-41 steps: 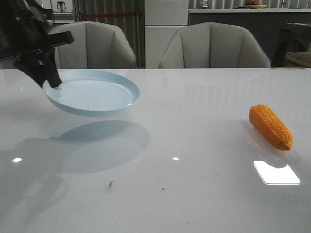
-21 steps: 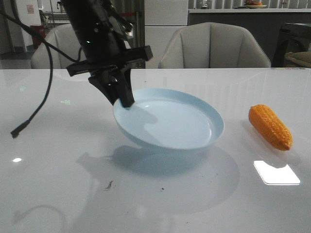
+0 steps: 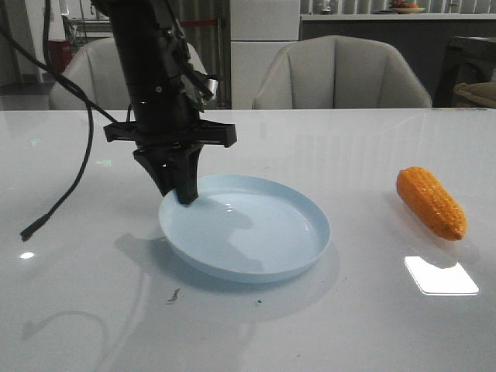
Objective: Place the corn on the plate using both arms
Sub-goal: 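Grip the plate rim with the left gripper and drag it toward the table center, then open the left gripper and lift it away from the plate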
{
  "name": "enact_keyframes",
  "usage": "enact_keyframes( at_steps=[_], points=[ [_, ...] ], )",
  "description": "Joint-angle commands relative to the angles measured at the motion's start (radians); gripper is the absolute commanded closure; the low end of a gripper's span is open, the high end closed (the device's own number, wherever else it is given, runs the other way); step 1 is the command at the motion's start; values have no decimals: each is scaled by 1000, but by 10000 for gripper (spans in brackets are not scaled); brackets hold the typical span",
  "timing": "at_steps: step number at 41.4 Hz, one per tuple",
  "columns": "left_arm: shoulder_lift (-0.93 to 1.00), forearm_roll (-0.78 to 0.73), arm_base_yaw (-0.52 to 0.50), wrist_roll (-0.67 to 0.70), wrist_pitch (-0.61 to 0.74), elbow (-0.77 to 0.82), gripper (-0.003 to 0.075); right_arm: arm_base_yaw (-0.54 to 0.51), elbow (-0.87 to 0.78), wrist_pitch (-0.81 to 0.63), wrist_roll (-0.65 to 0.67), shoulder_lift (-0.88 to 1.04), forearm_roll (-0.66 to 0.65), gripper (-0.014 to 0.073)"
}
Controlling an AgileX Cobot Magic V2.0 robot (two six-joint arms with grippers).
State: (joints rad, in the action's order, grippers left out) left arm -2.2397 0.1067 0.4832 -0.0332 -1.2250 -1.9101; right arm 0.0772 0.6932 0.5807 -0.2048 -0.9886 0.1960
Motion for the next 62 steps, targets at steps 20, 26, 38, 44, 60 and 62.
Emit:
enact_keyframes(
  at_steps=[20, 26, 38, 44, 60, 62],
  points=[
    [66, -9, -5, -23, 3, -29, 280, 1, 35, -48, -7, 9, 6, 106],
    [66, -9, -5, -23, 16, -29, 286, 1, 35, -48, -7, 9, 6, 106],
    [69, -49, -5, 16, 3, -126, 286, 1, 35, -48, -7, 9, 6, 106],
    [113, -156, -5, 61, 20, -220, 286, 1, 35, -48, -7, 9, 6, 106],
    [411, -381, -75, 142, 95, -262, 286, 1, 35, -49, -7, 9, 6, 106],
    [447, -381, -107, 142, 97, -260, 286, 1, 35, -49, -7, 9, 6, 106]
  ],
)
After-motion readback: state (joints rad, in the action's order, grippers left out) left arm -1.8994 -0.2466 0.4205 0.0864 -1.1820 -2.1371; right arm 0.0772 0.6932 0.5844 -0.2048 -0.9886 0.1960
